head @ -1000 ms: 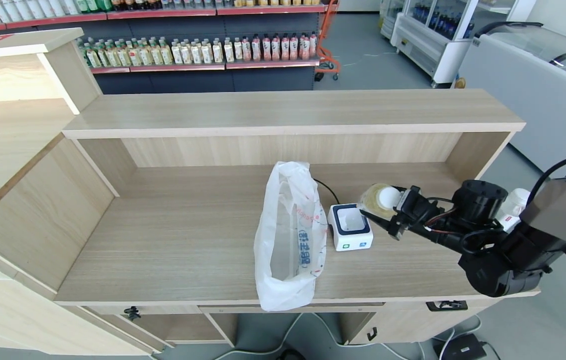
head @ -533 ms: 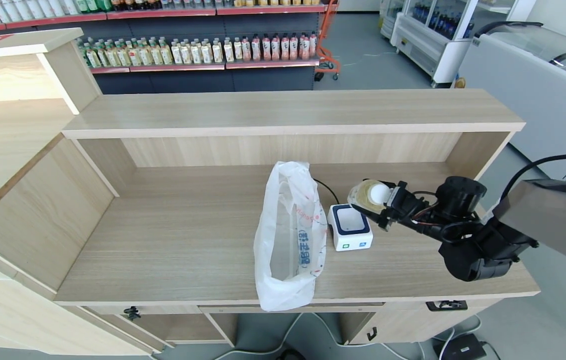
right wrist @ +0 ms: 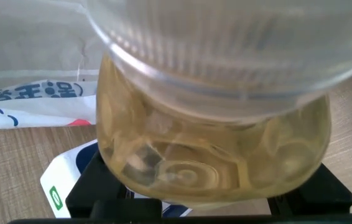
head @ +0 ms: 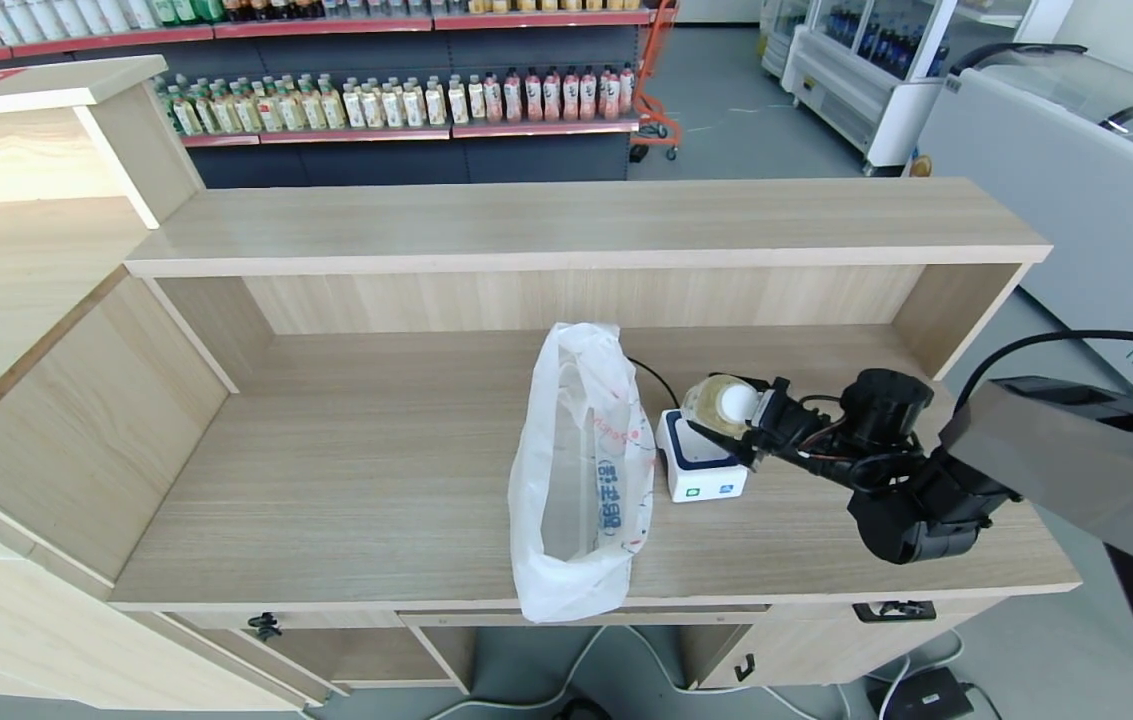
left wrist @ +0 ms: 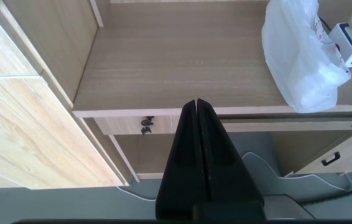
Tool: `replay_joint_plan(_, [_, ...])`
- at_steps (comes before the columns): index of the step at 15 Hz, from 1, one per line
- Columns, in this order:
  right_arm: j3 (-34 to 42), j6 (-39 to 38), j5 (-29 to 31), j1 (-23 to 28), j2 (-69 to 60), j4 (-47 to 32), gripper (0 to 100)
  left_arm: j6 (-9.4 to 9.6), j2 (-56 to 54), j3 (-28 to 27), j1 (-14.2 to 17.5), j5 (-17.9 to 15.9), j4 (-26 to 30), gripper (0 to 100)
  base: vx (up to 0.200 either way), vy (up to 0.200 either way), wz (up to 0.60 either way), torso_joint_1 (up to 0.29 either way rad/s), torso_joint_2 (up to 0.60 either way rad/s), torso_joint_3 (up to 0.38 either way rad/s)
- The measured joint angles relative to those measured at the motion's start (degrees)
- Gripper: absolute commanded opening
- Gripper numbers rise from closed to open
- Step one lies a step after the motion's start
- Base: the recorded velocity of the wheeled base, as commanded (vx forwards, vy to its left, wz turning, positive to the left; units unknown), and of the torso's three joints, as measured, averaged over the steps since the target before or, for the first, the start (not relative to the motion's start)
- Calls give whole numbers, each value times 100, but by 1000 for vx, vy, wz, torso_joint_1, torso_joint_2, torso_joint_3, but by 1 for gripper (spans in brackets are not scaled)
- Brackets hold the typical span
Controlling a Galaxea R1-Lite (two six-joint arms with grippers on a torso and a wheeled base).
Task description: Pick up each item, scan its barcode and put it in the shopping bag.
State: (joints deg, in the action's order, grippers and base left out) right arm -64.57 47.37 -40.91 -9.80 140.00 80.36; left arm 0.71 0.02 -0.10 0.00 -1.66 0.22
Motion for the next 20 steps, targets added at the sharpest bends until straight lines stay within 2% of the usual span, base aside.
replay_joint_plan(6, [-223,-18,2,-80,201,22,0,-2,0,0,0,-1,0,0,0,0,0,0,0,0])
replay_joint_plan(9, [-144,-325,22,-96,61,-5,0,-2,0,0,0,0,0,0,0,0,0,0,0,0])
replay_joint_plan(11, [49,-884,134,-61,-265,16,0,-2,0,0,0,0,-1,0,0,0,0,0,0,0])
replay_joint_plan(14, [619,-2449,1095,-48,-1228,-189,0,-2,0,0,0,-1,0,0,0,0,0,0,0,0])
replay_joint_plan(18, [1832,-4216,2444,10,-2798,-1374,0,0,0,0,0,-1,0,0,0,0,0,0,0,0])
replay_joint_plan(20, [2470,-4702,2756,29,-3361,-1677,0,0,0,0,0,-1,0,0,0,0,0,0,0,0])
